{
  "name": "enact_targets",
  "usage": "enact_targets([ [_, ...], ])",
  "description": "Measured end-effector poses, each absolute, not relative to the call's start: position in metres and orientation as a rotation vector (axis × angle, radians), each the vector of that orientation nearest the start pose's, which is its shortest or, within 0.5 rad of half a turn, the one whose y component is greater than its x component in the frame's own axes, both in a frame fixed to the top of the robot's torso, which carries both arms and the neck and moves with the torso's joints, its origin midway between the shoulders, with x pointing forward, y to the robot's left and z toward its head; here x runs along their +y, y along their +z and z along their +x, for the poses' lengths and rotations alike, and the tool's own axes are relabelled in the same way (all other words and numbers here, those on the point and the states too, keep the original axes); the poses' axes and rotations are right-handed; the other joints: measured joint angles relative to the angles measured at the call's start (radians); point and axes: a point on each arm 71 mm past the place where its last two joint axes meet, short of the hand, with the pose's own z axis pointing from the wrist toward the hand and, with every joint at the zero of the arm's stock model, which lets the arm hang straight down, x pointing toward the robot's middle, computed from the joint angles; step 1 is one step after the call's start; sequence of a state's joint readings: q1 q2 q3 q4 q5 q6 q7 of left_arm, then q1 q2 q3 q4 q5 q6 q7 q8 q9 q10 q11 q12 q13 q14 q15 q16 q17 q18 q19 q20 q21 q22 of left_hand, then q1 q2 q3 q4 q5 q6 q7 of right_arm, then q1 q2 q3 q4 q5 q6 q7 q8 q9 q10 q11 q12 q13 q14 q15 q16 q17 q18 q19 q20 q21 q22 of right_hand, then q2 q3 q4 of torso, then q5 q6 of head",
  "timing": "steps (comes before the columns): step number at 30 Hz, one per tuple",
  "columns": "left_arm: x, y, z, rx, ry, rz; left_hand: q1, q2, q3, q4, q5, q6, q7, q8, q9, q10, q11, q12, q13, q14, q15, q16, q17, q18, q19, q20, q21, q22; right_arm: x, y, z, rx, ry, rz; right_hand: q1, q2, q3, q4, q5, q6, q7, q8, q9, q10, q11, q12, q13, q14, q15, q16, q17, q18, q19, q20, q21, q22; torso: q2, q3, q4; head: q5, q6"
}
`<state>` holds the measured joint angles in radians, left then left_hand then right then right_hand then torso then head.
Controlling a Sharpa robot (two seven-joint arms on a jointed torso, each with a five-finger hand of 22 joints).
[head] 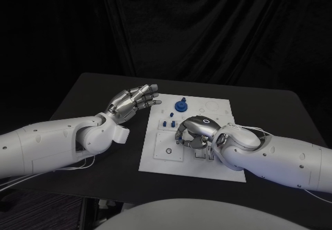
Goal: Assemble the parts on the task board
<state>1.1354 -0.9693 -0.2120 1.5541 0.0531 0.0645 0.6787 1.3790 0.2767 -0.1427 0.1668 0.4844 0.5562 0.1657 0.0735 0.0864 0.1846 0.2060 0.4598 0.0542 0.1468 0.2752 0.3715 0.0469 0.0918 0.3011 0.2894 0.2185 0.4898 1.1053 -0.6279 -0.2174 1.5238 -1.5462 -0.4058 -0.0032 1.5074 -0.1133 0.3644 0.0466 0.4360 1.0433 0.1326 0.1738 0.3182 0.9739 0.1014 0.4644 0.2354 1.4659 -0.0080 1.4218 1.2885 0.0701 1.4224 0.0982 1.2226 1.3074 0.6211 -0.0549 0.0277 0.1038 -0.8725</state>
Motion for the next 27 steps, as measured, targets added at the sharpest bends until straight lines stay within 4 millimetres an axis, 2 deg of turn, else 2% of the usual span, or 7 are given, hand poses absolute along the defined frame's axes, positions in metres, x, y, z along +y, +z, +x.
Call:
enact_targets([
  [16,0.2514,-0.2435,0.4337,1.418,-1.879,-1.132,0.000,0.000,0.000,0.000,0.000,0.000,0.000,0.000,0.000,-0.004,0.004,0.004,0.000,0.000,0.000,0.000,0.000,0.000,0.000,0.000,0.000,0.000,-0.0861,-0.2773,0.4137,1.707,0.926,-0.427,0.002,0.002,0.003,-0.003,-0.004,0.000,0.000,0.000,0.000,0.004,0.004,-0.003,0.001,0.000,0.000,0.000,-0.003,0.000,0.000,0.000,0.000,0.000,0.000,0.0000,-0.0004,0.005,0.000],
  [27,0.2505,-0.2439,0.4339,1.420,-1.883,-1.132,0.000,0.000,0.003,0.003,0.004,0.003,0.004,0.000,0.000,-0.004,0.004,0.004,0.000,0.000,0.000,0.000,0.000,0.000,0.000,0.000,0.000,-0.001,-0.0840,-0.2781,0.4137,1.706,0.928,-0.428,0.002,0.002,0.000,-0.005,-0.004,0.000,0.000,-0.004,0.000,0.004,0.004,-0.002,0.000,0.000,0.000,0.000,-0.003,0.000,0.000,0.000,0.000,0.000,0.001,0.0006,-0.0005,0.000,0.000],
])
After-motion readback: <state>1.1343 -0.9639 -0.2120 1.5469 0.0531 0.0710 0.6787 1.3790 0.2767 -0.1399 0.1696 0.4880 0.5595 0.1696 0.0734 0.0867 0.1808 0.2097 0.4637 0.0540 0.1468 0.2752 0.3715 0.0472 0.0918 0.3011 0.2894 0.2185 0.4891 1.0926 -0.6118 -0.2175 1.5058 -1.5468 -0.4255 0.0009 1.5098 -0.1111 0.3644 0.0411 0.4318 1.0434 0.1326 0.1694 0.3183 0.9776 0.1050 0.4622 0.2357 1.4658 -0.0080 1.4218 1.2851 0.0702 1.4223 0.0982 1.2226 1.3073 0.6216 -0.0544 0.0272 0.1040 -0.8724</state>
